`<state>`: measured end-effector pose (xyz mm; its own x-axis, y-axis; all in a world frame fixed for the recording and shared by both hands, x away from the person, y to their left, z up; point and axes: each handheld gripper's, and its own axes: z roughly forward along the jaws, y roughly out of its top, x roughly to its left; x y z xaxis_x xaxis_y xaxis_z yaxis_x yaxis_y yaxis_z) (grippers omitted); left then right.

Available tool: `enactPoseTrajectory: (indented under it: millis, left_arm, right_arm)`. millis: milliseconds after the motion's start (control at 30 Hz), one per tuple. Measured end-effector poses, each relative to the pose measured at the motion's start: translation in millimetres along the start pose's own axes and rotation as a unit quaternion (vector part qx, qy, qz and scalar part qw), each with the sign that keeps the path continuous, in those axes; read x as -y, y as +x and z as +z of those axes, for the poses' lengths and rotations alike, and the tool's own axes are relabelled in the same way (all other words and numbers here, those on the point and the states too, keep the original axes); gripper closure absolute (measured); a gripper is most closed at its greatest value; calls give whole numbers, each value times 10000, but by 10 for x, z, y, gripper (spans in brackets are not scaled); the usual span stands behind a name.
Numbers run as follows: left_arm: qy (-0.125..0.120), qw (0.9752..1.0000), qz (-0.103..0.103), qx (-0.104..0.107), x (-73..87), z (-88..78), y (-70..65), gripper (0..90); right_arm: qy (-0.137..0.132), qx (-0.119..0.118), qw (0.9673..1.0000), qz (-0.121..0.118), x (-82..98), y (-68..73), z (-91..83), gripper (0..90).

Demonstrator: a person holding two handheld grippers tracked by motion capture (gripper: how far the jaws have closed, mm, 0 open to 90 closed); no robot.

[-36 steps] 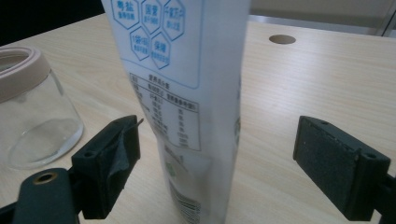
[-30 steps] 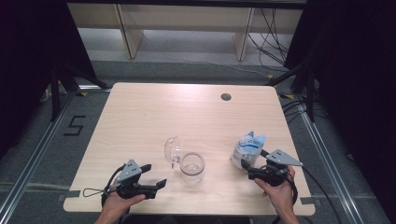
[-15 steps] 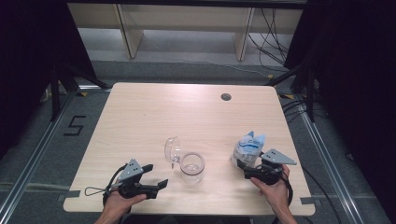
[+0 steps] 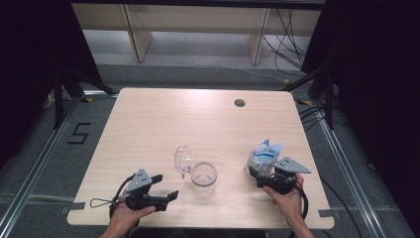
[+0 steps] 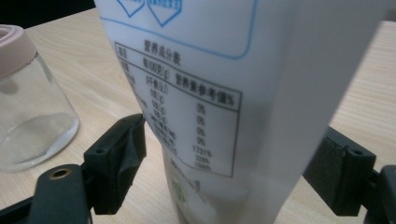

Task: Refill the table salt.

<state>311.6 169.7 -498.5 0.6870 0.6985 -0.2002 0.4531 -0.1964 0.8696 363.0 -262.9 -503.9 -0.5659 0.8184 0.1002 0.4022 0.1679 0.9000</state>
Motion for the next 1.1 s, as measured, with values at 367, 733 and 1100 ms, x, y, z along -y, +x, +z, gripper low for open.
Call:
enactPoseTrajectory:
  millis: [367, 733, 1100]
  left_arm:
    - [-1, 10000, -69, 46, 6, 12, -7, 151]
    - [-17, 10000, -62, 58, 5, 14, -15, 152]
    - [-8, 10000, -40, 63, 5, 12, -15, 152]
  right_arm:
    - [-41, -54, 10000, 3, 7, -7, 31, 246]
    - [-127, -81, 9999, -39, 29, -19, 95, 271]
    - [-123, -71, 9999, -87, 46, -34, 123, 295]
